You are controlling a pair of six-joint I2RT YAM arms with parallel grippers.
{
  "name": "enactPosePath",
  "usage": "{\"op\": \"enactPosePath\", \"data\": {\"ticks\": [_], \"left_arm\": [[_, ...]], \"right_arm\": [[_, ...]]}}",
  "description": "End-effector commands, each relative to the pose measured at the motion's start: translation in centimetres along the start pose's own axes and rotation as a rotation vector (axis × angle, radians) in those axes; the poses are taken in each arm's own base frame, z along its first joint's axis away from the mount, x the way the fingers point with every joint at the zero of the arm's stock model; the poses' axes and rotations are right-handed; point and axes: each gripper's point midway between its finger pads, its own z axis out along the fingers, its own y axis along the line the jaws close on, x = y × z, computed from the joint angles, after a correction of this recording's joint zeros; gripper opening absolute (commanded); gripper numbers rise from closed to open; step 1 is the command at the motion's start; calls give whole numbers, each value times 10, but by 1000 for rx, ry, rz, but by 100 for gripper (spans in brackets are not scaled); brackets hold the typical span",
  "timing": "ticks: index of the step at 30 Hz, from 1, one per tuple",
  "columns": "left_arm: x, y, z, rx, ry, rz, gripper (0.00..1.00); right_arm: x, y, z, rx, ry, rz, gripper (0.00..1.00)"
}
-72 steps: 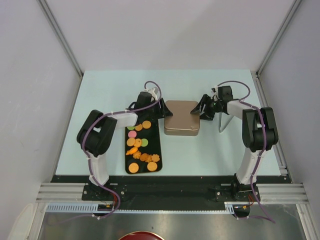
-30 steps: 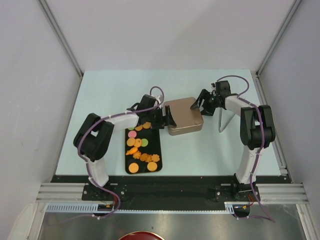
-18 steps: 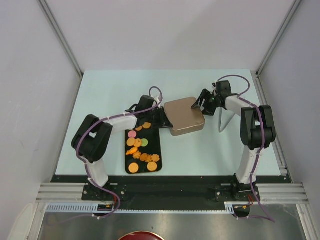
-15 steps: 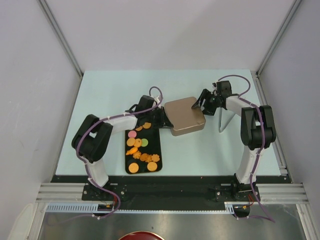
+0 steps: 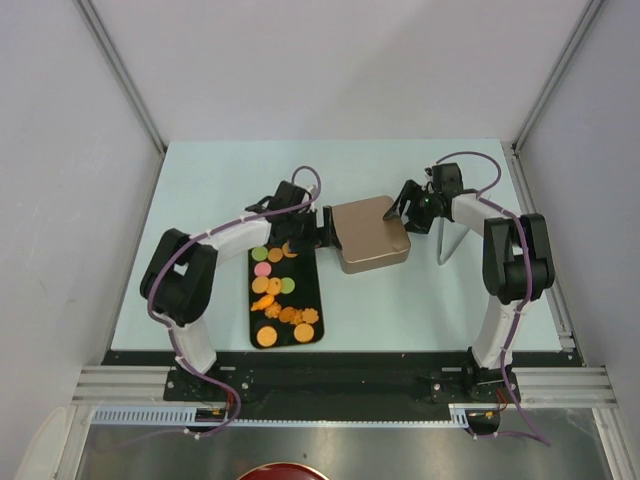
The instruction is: Pack the cookies
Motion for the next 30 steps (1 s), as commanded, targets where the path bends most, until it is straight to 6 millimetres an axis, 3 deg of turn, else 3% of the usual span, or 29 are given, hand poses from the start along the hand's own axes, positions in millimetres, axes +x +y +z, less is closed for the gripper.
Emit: {"op": "enactPosePath", "data": {"ticks": [1,3,9,13,15,17,18,19,20,21,23,25,26,28,30], "left_arm": [[-44,6,-59,-126,-142,80,99],[-54,3,-72,-146,-183,94,100],[-81,-6,-123,-204,-377,117,100],[-96,-16,-160,-213,-514,136,100],[-100,-17,-173,-230,-556,148,100],[-101,-14,-181,-252,-579,149,100],[-99,-12,-181,-259,-580,148,100],[-97,-13,-185,-253,-590,146,100],[-95,-12,-186,-254,-591,145,100],[-90,-9,-182,-254,-584,144,100],[-86,-10,-183,-244,-591,153,100],[-81,-6,-185,-253,-601,147,100],[-78,-4,-183,-257,-598,149,100],[-76,-3,-185,-268,-607,148,100],[-74,-5,-190,-257,-617,151,100]], "right_arm": [[-2,21,-19,-7,-36,-27,73],[0,34,-21,-21,-34,-52,73],[-25,60,-49,3,-138,-112,74],[-50,94,-90,-36,-242,-144,76],[-62,120,-122,-60,-307,-181,77],[-64,147,-151,-50,-374,-265,77],[-67,150,-160,-3,-423,-303,77],[-63,152,-165,28,-435,-339,77],[-46,170,-164,29,-435,-427,77],[-45,167,-174,86,-490,-450,77],[-21,173,-171,123,-498,-516,77],[-11,157,-173,231,-530,-546,77],[2,162,-171,242,-530,-581,77],[9,151,-175,312,-571,-602,77],[22,156,-177,321,-587,-632,77]]}}
